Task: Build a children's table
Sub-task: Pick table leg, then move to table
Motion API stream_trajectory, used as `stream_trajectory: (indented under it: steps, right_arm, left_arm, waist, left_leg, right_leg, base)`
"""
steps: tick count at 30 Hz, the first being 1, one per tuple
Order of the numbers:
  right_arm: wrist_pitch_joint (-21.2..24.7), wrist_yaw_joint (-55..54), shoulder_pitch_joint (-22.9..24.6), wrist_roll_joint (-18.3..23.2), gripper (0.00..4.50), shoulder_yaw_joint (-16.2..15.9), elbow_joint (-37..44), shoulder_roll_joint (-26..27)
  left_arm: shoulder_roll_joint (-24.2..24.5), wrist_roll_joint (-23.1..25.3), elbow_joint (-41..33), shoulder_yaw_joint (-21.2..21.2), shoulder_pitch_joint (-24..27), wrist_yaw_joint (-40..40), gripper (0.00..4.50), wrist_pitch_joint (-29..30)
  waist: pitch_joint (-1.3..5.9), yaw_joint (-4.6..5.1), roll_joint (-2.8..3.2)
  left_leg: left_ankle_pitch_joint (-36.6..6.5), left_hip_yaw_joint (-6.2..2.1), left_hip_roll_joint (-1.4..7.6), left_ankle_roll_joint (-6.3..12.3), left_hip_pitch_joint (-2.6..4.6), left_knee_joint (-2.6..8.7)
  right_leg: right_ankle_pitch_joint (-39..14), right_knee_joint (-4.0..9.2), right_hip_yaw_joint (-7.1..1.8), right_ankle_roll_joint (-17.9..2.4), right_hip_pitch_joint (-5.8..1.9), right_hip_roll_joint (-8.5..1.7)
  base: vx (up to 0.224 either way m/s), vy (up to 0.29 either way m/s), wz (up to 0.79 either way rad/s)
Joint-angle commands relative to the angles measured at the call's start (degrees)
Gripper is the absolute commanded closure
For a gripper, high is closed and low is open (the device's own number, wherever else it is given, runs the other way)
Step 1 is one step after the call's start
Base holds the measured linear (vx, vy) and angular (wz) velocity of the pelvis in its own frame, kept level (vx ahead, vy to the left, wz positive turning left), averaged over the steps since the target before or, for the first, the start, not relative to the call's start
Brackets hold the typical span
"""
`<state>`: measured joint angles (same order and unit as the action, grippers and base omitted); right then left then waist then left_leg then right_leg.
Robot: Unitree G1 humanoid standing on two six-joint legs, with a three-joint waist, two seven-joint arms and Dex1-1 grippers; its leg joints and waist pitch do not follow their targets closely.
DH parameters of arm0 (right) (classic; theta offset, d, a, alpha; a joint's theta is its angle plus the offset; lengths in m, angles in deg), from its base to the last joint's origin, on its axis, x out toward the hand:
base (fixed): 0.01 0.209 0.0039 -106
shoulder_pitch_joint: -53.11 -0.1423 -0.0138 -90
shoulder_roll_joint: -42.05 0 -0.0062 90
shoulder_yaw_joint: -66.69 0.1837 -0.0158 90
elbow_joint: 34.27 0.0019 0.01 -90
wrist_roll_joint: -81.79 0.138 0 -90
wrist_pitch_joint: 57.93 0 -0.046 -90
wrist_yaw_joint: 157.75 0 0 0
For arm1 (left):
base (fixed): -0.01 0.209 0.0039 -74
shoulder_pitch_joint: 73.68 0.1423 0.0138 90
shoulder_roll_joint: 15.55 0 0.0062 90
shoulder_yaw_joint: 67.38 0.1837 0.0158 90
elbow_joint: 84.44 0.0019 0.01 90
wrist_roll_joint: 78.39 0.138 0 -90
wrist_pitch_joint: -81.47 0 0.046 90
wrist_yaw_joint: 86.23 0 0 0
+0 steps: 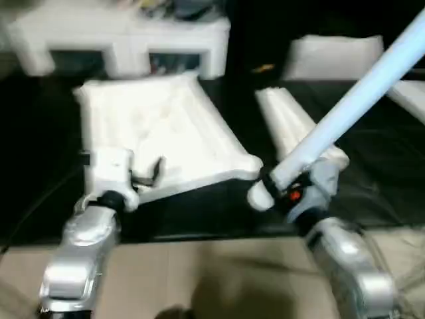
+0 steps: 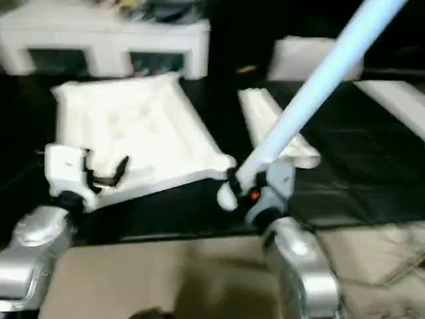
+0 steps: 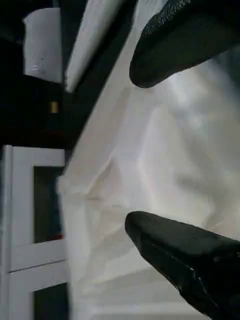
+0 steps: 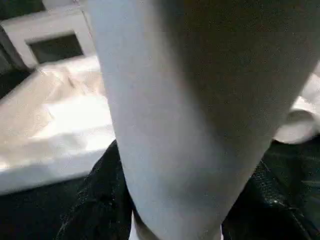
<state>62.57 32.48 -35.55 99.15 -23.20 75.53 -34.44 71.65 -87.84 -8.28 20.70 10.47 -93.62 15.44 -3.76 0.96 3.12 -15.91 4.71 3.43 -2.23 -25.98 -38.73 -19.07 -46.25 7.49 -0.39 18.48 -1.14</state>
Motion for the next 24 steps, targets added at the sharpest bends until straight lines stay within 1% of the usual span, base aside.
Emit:
stream_trajectory:
  steps: [1,2,3,4,5,6,7,8,9,10,11,12,13,14,15,16,17,18,19,20,21,22,23,24]
  right_arm:
    - [-0.72,-0.63,-0.8,-0.2,2.6,0.08,0.87,-0.31]
    - [-0.82,-0.63,-0.77,-0.29,2.6,0.03,0.84,-0.38]
    - [-1.07,-0.78,-0.64,-0.61,2.6,-0.06,0.73,-0.49]
    - [-1.43,-0.96,-0.51,-0.99,2.6,-0.09,0.67,-0.61]
    - [-1.86,-1.17,-0.23,-1.36,2.6,-0.02,0.68,-0.63]
    - [-1.95,-1.11,-0.1,-1.49,2.6,0.05,0.73,-0.52]
    - [-1.63,-1.21,-0.19,-1.28,2.6,0.37,0.97,-0.35]
    - [-1.4,-1.28,-0.2,-1.1,2.6,0.59,1.21,-0.25]
    - [-1.07,-1.16,-0.38,-0.88,2.6,0.72,1.27,-0.43]
    - [-0.87,-0.95,-0.54,-0.98,2.6,0.65,1.15,-0.92]
    - [-0.68,-0.87,-0.59,-1.08,2.6,0.57,0.86,-1.23]
    - [0.1,-0.66,-0.82,-1.29,2.6,0.31,0.52,-2.03]
    - [0.13,-0.65,-0.83,-1.3,2.6,0.3,0.51,-2.05]
    - [0.59,-0.65,-1.4,-1.46,2.6,0.12,0.12,-2.62]
    - [0.78,-0.61,-1.86,-1.73,2.6,0.09,-0.22,-2.82]
    - [0.21,-0.42,-1.93,-2.75,2.6,-0.59,-0.47,-3.25]
    - [-0.42,-0.37,-1.61,-3.42,2.6,-1.11,-0.35,-3.17]
    - [-0.1,-0.31,-1.67,-2.42,2.6,-0.36,-0.36,-2.42]
    - [-0.07,-0.19,-1.66,-1.95,2.6,-0.05,-0.48,-2.1]
    - [-0.16,-0.11,-1.66,-1.82,2.6,-0.02,-0.59,-2.09]
    - [-0.06,-0.16,-1.83,-2.13,2.6,-0.44,-1.17,-2.33]
    - [-0.06,-0.16,-1.83,-2.13,2.6,-0.44,-1.17,-2.33]
    - [0.64,0.06,-1.75,-2.38,2.6,-1.11,-0.96,-3.69]
    - [0.92,0.45,-1.84,-1.77,2.6,-1.1,-0.69,-3.73]
  left_arm:
    - [0.2,0.53,0.02,0.09,-0.27,-0.21,0.0,1.0]
    - [0.27,0.63,0.18,0.04,-0.35,-0.23,0.0,0.97]
    - [0.39,0.71,0.63,-0.07,-0.47,-0.31,0.0,0.85]
    - [0.75,1.1,0.97,0.05,-0.62,-0.36,0.0,0.87]
    - [1.22,1.76,1.39,0.27,-0.69,-0.43,0.0,0.23]
    - [1.34,1.9,1.45,0.35,-0.67,-0.42,0.0,0.04]
    - [1.19,1.72,1.38,0.27,-0.94,-0.21,0.0,0.55]
    - [1.06,1.57,1.23,0.24,-1.07,-0.03,0.0,1.01]
    - [0.82,1.58,1.04,0.32,-1.22,0.06,0.0,1.35]
    - [0.59,1.78,0.73,0.58,-1.14,0.09,0.0,1.57]
    - [0.52,1.83,0.52,0.69,-0.9,0.0,0.0,1.45]
    - [0.46,1.86,-0.13,0.68,-0.46,-0.14,0.0,1.4]
    - [0.46,1.86,-0.15,0.68,-0.45,-0.14,0.0,1.4]
    - [0.22,1.79,-0.14,0.25,-0.37,0.26,0.0,1.38]
    - [0.03,1.72,0.12,-0.08,-0.41,0.68,0.0,1.29]
    - [0.19,1.98,0.16,-0.23,0.0,1.02,0.0,1.49]
    - [0.58,2.26,-0.27,-0.38,0.92,1.12,0.0,1.6]
    - [-0.32,0.65,-0.52,-1.42,1.39,1.15,0.0,1.79]
    - [-0.61,0.13,-0.58,-1.93,1.63,1.27,0.0,1.97]
    - [-0.7,0.13,-0.56,-2.12,1.69,1.34,0.0,2.07]
    - [-0.64,0.16,-0.28,-2.45,1.78,1.08,0.0,1.9]
    - [-0.64,0.16,-0.28,-2.45,1.78,1.08,0.0,1.9]
    - [0.02,1.74,-0.75,-1.83,2.34,1.73,0.0,4.22]
    - [-0.23,0.84,-1.22,-1.92,2.4,1.09,0.0,4.03]
  waist:
    - [5.53,-0.24,1.63]
    - [7.57,0.58,-2.87]
    - [5.96,1.3,-2.06]
    - [4.1,0.53,-2.82]
    - [2.55,-1.47,-0.57]
    - [2.06,-0.83,-0.32]
    - [3.15,-0.57,0.94]
    - [2.73,1.47,2.03]
    - [2.27,2.07,2.19]
    - [2.43,1.69,0.91]
    - [2.29,1.25,0.3]
    - [2.3,0.2,-1.05]
    - [2.18,-0.49,-1.25]
    - [2.7,-1.46,-1.72]
    - [3.36,-1.92,-0.92]
    - [2.59,-1.18,-1.87]
    - [3.48,-0.19,0.31]
    - [3.97,2.46,0.86]
    - [3.25,2.37,0.47]
    - [3.25,1.46,0.38]
    - [2.86,0.88,-1.1]
    - [2.88,-0.19,-2.06]
    - [3.31,-3.81,-3.81]
    - [3.12,-4.08,-5.59]
  left_leg:
    - [-37.23,-5.18,4.33,-20.32,2.85,14.46]
    - [-16.94,-4.59,2.32,-23.27,5.11,6.76]
    - [2.82,-4.89,4.2,-8.54,3.61,-3.23]
    - [3.24,-3.67,3.41,-3.8,-0.72,-2.92]
    - [4.04,-5.82,6.13,-4.08,-0.72,-4.52]
    - [-1.83,-7.02,8.29,-7.18,2.97,-1.71]
    - [-6.86,-7.9,10.31,-9.61,5.28,1.98]
    - [-25.89,-10.74,12.81,-7.15,4.51,10.53]
    - [-29.72,-10.88,11.38,-5.67,4.01,11.41]
    - [-28.63,-8.34,8.39,-4.28,4.01,9.6]
    - [-25.54,-7.11,8.01,-4.04,3.38,8.79]
    - [-17.15,-4.95,7.47,-2.25,3.3,7.14]
    - [-12.13,-4.22,7.39,-0.82,3.39,6.26]
    - [-2.81,-2.91,7.47,1.51,3.45,5.74]
    - [3.33,-4.1,6.76,3.85,1.51,7.43]
    - [2.28,-5.67,6.18,5.14,0.83,8.87]
    - [-5.51,-10.3,8.39,6.1,3.98,11.47]
    - [-7.58,-12.56,13.32,9.44,7.7,11.51]
    - [-7.98,-13.06,14.18,11.31,7.03,12.16]
    - [-9.06,-11.24,12.7,11.65,6.61,12.13]
    - [-7.9,-8.92,10.2,11.47,4.94,10.31]
    - [-6.23,-6.33,7.5,9.38,2.99,8.48]
    - [5.4,-1.04,4.05,5.05,1.76,3.2]
    - [6.27,-0.22,3.92,4.27,1.43,3.42]
  right_leg:
    - [-7.58,5.36,-0.98,-4.94,-1.27,-0.24]
    - [-11.38,12.11,-4.94,-8.84,0.87,-9.93]
    - [-10.97,18.64,-8.48,-11.4,1.0,-19.11]
    - [-9.84,19.09,-7.92,-12.79,-3.02,-16.59]
    - [-10.99,17.89,-8.04,-13.09,-3.7,-16.49]
    - [-13.37,16.18,-4.62,-12.12,-2.64,-11.99]
    - [-9.68,13.46,-3.81,-11.05,-2.9,-8.1]
    - [-4.62,7.94,-4.22,-6.97,-2.19,-5.06]
    - [-2.83,7.67,-4.08,-5.52,-2.74,-4.83]
    - [-2.78,12.05,-5.89,-6.14,-2.5,-8.25]
    - [-6.01,13.88,-6.97,-6.32,-2.78,-10.07]
    - [-17.61,16.72,-8.16,-5.57,-3.03,-12.18]
    - [-22.2,17.72,-8.41,-5.02,-3.08,-12.96]
    - [-23.68,18.44,-8.32,-3.91,-2.96,-12.52]
    - [-14.22,16.8,-3.42,-4.9,-4.6,-10.3]
    - [-10.9,16.58,-1.61,-4.82,-4.43,-8.65]
    - [-6.17,12.96,-1.11,-6.52,-3.01,-4.81]
    - [-3.74,9.9,-4.17,-7.18,-0.25,-3.96]
    - [-3.25,8.7,-5.31,-7.31,-0.5,-5.1]
    - [-0.61,9.27,-6.76,-9.68,0.17,-5.5]
    - [2.96,12.81,-8.93,-13.67,0.12,-8.21]
    - [4.1,15.06,-9.99,-14.05,-1.13,-9.92]
    - [3.97,16.67,-9.73,4.33,-2.97,-10.9]
    - [3.61,16.76,-9.42,9.68,-2.94,-9.52]
  base:
    - [-0.099,-0.044,-0.1]
    - [-0.046,-0.088,-0.11]
    - [-0.046,-0.088,-0.11]
    - [0.02,-0.103,-0.26]
    - [-0.011,-0.049,-0.25]
    - [-0.011,-0.049,-0.25]
    - [-0.1,0.022,0.0]
    - [-0.058,0.026,0.06]
    - [-0.116,0.056,-0.12]
    - [-0.094,0.012,-0.22]
    - [-0.144,-0.037,-0.25]
    - [-0.086,-0.067,-0.07]
    - [-0.07,-0.086,-0.08]
    - [-0.026,-0.072,-0.06]
    - [-0.026,-0.072,-0.06]
    - [-0.01,-0.076,0.2]
    - [0.026,-0.078,0.44]
    - [0.026,-0.078,0.44]
    - [0.044,-0.103,0.24]
    - [0.027,-0.145,0.1]
    - [0.027,-0.145,0.1]
    - [0.019,-0.143,0.07]
    - [0.007,-0.124,-0.06]
    - [0.007,-0.124,-0.06]
